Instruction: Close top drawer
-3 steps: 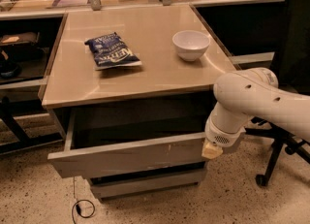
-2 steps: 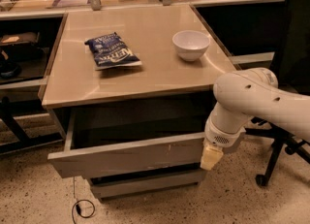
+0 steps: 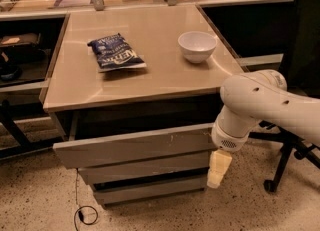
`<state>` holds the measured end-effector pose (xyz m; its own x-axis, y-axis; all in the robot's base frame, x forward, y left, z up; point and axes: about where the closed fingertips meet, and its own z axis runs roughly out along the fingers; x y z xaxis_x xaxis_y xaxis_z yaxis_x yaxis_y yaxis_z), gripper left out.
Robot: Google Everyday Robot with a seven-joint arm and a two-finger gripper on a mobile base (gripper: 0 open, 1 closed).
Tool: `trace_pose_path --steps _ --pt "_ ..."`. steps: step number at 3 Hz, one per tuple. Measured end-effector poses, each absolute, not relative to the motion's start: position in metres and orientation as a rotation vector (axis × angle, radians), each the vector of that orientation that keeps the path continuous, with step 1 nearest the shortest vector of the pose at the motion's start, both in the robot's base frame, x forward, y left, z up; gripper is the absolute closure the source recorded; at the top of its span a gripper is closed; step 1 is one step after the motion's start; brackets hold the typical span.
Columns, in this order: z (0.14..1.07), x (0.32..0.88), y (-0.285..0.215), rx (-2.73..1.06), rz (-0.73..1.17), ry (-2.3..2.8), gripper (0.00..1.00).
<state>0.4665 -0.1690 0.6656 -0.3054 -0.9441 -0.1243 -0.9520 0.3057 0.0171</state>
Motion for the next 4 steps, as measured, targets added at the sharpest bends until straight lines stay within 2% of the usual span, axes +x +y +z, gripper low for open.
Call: trace_pose_path --steps 1,3,4 --pt "0.666 0.466 -0.169 -1.794 0.133 2.464 0.19" --pt "0.666 0.467 -0.169 -1.794 0.133 2.464 0.65" --pt "0.668 0.483 -0.164 -1.775 0.078 2.452 0.89"
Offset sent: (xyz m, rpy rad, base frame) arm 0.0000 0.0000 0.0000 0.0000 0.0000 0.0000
